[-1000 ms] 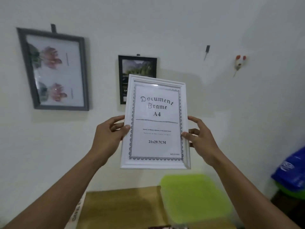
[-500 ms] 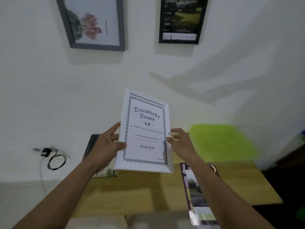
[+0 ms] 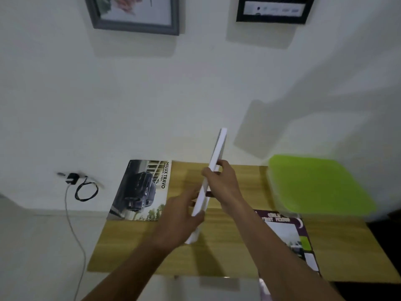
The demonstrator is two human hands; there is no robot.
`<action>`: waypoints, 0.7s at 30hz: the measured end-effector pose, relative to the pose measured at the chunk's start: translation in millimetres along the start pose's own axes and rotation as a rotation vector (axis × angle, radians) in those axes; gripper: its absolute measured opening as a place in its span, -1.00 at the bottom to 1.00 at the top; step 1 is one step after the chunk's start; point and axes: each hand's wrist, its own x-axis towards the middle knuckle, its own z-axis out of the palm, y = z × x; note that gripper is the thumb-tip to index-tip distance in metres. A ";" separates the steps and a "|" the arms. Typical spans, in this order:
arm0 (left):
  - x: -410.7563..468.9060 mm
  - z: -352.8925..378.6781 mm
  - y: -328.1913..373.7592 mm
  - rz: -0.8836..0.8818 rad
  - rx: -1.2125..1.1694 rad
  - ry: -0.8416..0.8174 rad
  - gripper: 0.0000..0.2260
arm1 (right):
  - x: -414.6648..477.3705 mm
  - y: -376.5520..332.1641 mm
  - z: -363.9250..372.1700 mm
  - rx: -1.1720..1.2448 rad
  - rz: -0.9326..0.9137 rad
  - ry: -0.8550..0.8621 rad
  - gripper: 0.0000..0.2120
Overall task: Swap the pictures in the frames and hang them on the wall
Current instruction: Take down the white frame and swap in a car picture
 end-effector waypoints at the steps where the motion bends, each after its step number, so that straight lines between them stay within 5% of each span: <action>1: 1.5 7.8 1.2 -0.006 0.001 -0.006 -0.43 | 3.3 2.5 -4.9 -0.046 -0.018 0.021 -0.73; 4: 9.4 24.8 -0.3 -0.077 -0.036 -0.009 -0.51 | 13.8 13.3 -25.5 -0.098 -0.046 0.076 -0.81; 9: 38.6 21.0 -38.2 -0.312 0.112 0.167 -0.52 | 33.4 33.1 -70.3 0.048 0.068 0.006 -0.62; 12: 52.6 14.6 -47.5 -0.509 -0.039 0.090 -0.54 | 47.3 47.3 -87.8 0.171 0.137 -0.041 -0.55; 16: 60.2 18.6 -64.4 -0.541 -0.208 -0.006 -0.55 | 61.7 68.7 -101.4 0.255 0.205 -0.106 -0.53; 21: 65.9 32.2 -96.9 -0.500 0.002 0.022 -0.52 | 86.5 97.4 -102.1 -0.172 0.122 -0.165 -0.55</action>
